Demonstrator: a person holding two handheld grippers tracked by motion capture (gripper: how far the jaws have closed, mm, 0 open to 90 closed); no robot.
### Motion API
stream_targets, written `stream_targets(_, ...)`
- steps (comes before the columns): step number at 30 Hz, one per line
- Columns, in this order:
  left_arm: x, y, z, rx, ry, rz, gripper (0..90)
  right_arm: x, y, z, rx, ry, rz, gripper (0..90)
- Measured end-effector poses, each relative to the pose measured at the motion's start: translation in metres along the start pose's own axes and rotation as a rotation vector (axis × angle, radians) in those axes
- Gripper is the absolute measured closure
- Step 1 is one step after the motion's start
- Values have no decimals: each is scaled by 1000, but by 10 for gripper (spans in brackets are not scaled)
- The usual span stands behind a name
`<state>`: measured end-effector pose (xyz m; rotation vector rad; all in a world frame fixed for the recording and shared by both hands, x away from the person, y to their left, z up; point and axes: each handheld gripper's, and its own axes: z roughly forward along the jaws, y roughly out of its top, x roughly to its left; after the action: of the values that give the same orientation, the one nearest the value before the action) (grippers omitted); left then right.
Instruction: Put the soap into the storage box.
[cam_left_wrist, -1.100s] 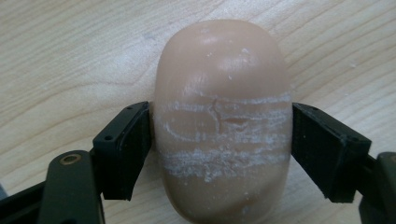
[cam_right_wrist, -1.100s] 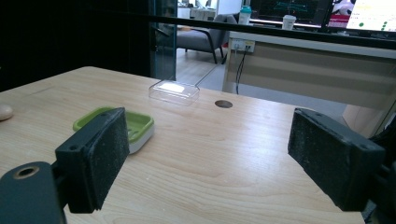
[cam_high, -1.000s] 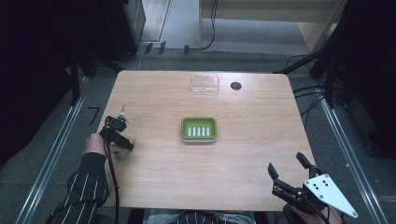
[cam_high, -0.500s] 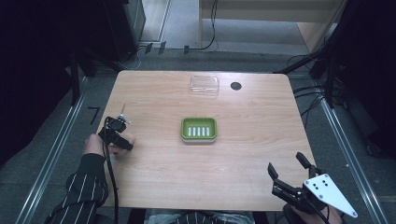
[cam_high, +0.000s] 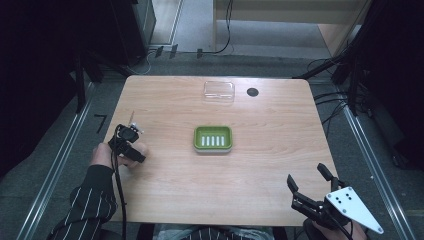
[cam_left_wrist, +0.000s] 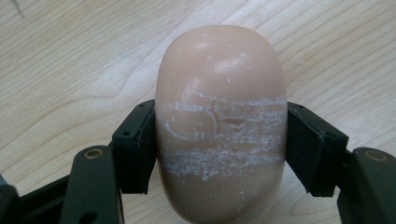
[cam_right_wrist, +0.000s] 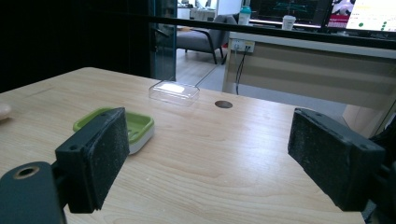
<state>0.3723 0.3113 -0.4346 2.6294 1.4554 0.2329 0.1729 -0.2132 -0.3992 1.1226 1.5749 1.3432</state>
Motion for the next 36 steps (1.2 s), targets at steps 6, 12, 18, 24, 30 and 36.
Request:
stream_targets(6,-11,5,-3,1,0,47,336,0,0,0,2,2,1,132)
stream_targets(12,-17,10,-4,6,-4,76,335,0,0,0,0,0,1,132)
stream_targets(18,-26,17,-6,4,-20,115,336,0,0,0,4,0,1,132)
stream_targets(24,-33,22,-9,1,-36,152,336,0,0,0,3,0,2,132)
stream_targets(30,-45,31,-11,-1,-41,196,336,0,0,0,2,0,1,132)
stream_targets(36,-55,38,-11,12,-47,246,336,0,0,0,5,0,3,132)
